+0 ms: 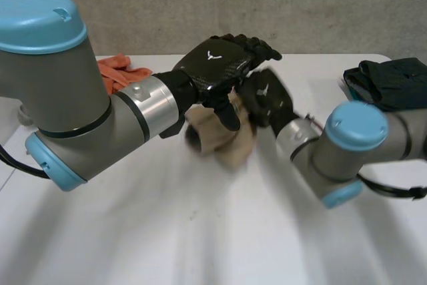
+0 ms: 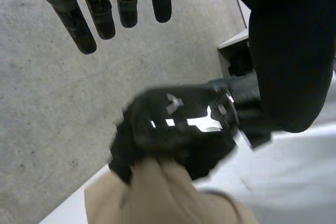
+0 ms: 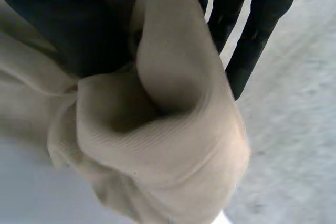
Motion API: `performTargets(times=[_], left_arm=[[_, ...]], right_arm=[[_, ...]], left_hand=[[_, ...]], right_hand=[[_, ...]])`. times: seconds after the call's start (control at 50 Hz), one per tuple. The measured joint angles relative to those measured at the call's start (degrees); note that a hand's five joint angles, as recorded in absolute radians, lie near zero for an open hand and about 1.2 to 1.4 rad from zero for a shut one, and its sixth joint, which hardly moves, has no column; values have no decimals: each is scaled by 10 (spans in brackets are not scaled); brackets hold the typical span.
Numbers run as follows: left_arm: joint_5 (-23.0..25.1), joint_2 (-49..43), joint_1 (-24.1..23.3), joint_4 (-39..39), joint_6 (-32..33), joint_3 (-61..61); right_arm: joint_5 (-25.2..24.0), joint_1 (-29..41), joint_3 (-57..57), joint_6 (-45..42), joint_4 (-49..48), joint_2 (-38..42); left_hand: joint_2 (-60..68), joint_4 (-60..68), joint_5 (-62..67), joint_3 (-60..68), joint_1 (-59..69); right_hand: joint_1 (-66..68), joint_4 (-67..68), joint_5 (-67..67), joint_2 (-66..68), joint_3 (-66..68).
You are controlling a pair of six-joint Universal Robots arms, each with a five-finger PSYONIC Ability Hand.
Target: Fold the laundry.
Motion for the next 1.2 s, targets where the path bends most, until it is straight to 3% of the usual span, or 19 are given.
performTargets(times=[0.16,0.34,0.4,0.48,0.64,0.8,0.86,0.96,1.0,1.2], left_arm=[[-3,19,3,21,-3,2],[-3,33,-3,29,-4,-2],[-2,34,-4,29,-3,-3],[0,34,-8,30,-3,-5],[-2,25,-10,32,-2,-7],[-3,17,-11,32,-2,-15],[-2,17,-12,32,-2,-18],[-1,20,-17,32,-2,-20],[-1,22,-19,32,-2,-20],[0,44,-19,32,-2,-29]], right_arm=[[1,-70,-67,40,0,-32],[-12,-237,-170,83,-4,-19],[-21,-264,-190,95,-4,-5],[-81,-349,-276,136,-4,84],[-161,-428,-377,158,-8,235],[-190,-455,-384,156,-17,290],[-194,-461,-373,156,-20,289],[-189,-474,-322,155,-19,249],[-185,-480,-295,153,-16,224],[-158,-540,-136,61,78,52]], left_hand=[[0,0,0,0,0],[0,0,0,0,0],[0,0,0,0,0],[0,0,0,0,0],[0,0,0,0,0],[0,0,0,0,0],[0,0,0,0,0],[0,0,0,0,0],[0,0,0,0,0],[0,0,0,0,0]], right_hand=[[0,3,20,3,7],[0,4,19,3,7],[0,7,20,4,11],[0,9,22,6,13],[0,9,22,6,13],[0,9,44,6,17],[-31,-73,-19,-77,-57],[-384,-475,-382,-456,-446],[-451,-543,-456,-527,-517],[-458,-559,-481,-537,-531]])
